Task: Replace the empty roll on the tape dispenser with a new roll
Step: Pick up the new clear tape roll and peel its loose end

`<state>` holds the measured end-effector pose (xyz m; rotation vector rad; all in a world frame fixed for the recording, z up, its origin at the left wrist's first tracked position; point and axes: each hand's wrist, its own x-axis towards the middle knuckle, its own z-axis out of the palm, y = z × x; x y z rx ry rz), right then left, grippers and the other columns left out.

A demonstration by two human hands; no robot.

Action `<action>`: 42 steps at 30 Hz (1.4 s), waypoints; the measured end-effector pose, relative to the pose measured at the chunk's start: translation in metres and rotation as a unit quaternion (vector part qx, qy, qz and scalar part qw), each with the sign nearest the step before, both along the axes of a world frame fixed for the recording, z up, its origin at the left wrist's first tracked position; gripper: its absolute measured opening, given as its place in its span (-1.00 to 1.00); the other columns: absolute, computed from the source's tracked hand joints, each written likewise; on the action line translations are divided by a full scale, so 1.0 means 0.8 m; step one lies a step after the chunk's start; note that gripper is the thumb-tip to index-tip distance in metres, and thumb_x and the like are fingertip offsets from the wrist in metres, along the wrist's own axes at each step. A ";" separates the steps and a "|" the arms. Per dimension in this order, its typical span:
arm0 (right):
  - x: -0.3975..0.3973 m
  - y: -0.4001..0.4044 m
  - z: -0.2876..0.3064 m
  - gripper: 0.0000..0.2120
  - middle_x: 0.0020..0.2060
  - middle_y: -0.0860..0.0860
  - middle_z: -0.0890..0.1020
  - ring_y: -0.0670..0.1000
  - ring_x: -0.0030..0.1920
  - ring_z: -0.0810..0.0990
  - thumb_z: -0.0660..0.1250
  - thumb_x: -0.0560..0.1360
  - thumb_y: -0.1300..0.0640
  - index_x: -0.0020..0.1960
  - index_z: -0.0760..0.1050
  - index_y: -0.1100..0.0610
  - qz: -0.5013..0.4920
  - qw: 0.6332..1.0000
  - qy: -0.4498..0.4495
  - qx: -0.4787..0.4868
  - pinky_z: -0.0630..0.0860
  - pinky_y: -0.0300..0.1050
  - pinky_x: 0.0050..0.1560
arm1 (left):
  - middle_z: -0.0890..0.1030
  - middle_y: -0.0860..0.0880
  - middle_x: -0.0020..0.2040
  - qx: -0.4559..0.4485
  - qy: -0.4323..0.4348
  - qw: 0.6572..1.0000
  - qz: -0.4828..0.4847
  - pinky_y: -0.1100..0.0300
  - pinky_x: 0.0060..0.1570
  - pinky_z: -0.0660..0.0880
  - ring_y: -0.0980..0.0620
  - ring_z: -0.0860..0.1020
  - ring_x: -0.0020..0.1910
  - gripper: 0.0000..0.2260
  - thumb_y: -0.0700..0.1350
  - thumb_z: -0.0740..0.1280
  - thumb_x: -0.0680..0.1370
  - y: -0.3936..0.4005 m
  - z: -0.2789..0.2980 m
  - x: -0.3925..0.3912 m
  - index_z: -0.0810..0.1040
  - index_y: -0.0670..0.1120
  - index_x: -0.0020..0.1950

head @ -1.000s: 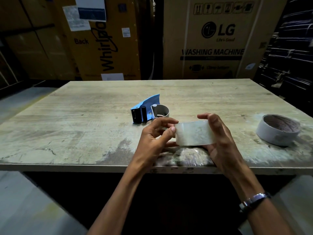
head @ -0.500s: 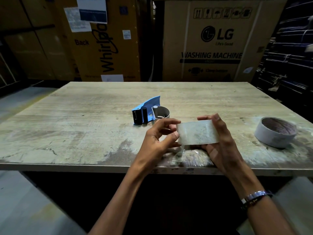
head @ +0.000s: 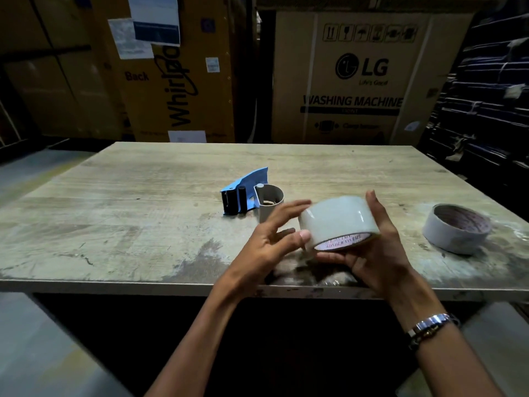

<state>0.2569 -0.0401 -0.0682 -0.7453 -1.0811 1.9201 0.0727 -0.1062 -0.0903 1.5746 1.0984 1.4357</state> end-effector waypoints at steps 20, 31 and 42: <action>-0.018 -0.043 -0.024 -0.83 0.06 0.01 0.51 -0.11 -0.01 0.63 0.44 0.50 0.24 0.09 0.60 0.18 -0.267 0.774 -0.242 0.521 0.57 -0.37 -0.09 | 0.70 -0.11 -0.13 -0.037 -0.177 0.983 0.043 0.12 -0.41 0.60 -0.04 0.66 -0.25 -0.72 -0.24 0.37 0.56 0.001 0.000 0.043 0.33 -0.26 0.16; -0.015 -0.032 -0.002 -0.92 -0.03 -0.03 0.50 -0.11 -0.14 0.60 0.42 0.53 0.23 0.03 0.60 0.17 -0.239 0.703 -0.316 0.591 0.63 -0.11 -0.17 | 0.56 -0.16 -0.21 -0.051 -0.194 0.979 0.046 0.08 -0.26 0.48 -0.05 0.54 -0.27 -0.86 -0.06 0.30 0.58 0.006 -0.008 0.033 0.46 -0.12 -0.08; -0.008 -0.032 -0.002 -0.91 -0.03 0.00 0.55 -0.02 -0.22 0.65 0.41 0.54 0.23 0.04 0.59 0.19 -0.234 0.673 -0.340 0.614 0.65 0.06 -0.21 | 0.67 -0.19 -0.01 -0.051 -0.161 0.986 0.007 -0.18 -0.03 0.60 -0.11 0.64 -0.05 -0.84 -0.26 0.28 0.62 0.000 -0.005 0.034 0.49 -0.21 0.20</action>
